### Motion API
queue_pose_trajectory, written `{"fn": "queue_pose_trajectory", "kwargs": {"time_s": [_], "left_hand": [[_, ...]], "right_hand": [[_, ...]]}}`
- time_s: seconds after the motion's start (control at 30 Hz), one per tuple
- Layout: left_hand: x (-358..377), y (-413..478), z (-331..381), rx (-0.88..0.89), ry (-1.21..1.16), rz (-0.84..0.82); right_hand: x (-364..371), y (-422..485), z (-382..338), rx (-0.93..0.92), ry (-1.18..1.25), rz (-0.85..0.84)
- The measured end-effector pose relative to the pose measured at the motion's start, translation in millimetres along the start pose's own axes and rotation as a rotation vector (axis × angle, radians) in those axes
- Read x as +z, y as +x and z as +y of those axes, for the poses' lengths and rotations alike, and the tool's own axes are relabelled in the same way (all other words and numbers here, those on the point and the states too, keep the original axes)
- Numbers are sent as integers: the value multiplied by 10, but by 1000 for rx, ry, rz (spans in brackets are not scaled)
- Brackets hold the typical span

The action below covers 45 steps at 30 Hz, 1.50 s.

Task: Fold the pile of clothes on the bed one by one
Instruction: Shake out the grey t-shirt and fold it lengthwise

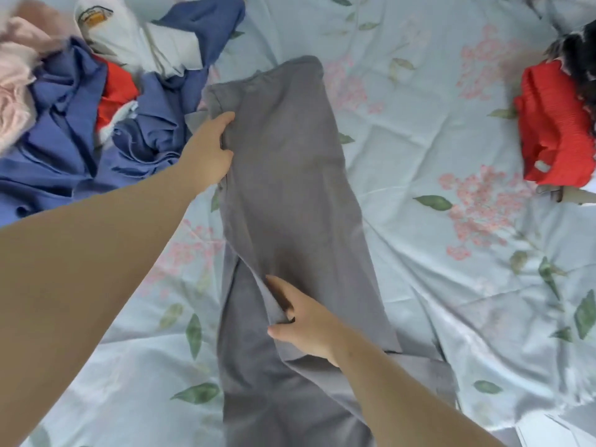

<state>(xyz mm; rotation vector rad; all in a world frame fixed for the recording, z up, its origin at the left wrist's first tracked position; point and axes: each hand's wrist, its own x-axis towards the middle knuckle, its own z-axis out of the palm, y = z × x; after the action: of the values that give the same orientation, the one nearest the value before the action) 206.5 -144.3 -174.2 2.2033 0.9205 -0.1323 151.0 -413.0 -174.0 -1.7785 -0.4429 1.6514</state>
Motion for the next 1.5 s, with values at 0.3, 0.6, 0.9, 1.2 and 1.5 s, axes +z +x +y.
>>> {"fn": "queue_pose_trajectory", "kwargs": {"time_s": [0.3, 0.6, 0.9, 1.2, 1.5], "left_hand": [[391, -671, -201, -190, -137, 12], [680, -1474, -483, -224, -286, 19], [884, -1904, -688, -278, -379, -14], [1010, -2578, -759, -426, -593, 14], [1259, -3063, -657, -497, -526, -15]], "right_hand": [[-41, -232, 286, 255, -639, 145], [56, -365, 291, 317, -843, 55], [290, -704, 431, 480, -667, -98], [1167, -739, 567, 365, 19, -112], [705, -1048, 1354, 274, -117, 347]]}}
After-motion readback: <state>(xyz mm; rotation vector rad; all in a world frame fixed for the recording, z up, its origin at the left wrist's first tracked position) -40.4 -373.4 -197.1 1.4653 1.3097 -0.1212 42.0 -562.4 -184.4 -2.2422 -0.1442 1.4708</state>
